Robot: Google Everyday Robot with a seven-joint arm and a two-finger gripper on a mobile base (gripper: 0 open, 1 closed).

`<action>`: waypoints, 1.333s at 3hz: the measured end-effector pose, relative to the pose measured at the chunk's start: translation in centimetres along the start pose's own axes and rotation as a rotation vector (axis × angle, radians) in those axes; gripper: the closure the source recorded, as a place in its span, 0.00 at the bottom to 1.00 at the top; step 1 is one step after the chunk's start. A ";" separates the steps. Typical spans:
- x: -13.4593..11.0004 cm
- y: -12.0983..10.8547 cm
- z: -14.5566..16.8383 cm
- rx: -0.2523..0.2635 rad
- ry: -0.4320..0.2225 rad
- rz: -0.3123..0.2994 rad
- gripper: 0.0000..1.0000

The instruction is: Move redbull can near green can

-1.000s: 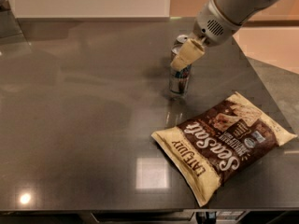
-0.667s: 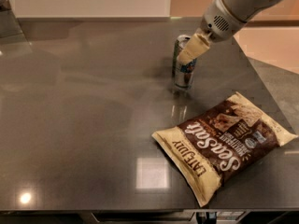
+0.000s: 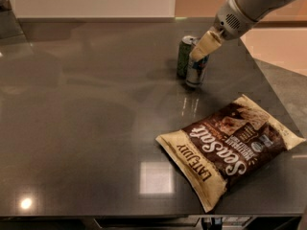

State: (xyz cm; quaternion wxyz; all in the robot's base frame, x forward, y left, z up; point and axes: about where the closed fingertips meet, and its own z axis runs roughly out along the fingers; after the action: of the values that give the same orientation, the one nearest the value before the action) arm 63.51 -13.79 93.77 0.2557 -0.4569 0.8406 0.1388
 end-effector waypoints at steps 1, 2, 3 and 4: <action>0.9 -1.2 0.2 0.006 0.000 0.015 0.83; 1.5 -1.9 0.4 0.012 -0.006 0.018 0.59; 1.9 -2.1 0.4 0.025 -0.013 0.014 0.36; 1.8 -2.1 0.7 0.021 -0.012 0.014 0.12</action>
Offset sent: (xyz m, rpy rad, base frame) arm 0.0116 -0.0321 -0.0126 0.0076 -0.0157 -0.0349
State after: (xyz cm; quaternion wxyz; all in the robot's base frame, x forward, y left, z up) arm 64.61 -15.86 92.19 0.2643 -0.4477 0.8436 0.1344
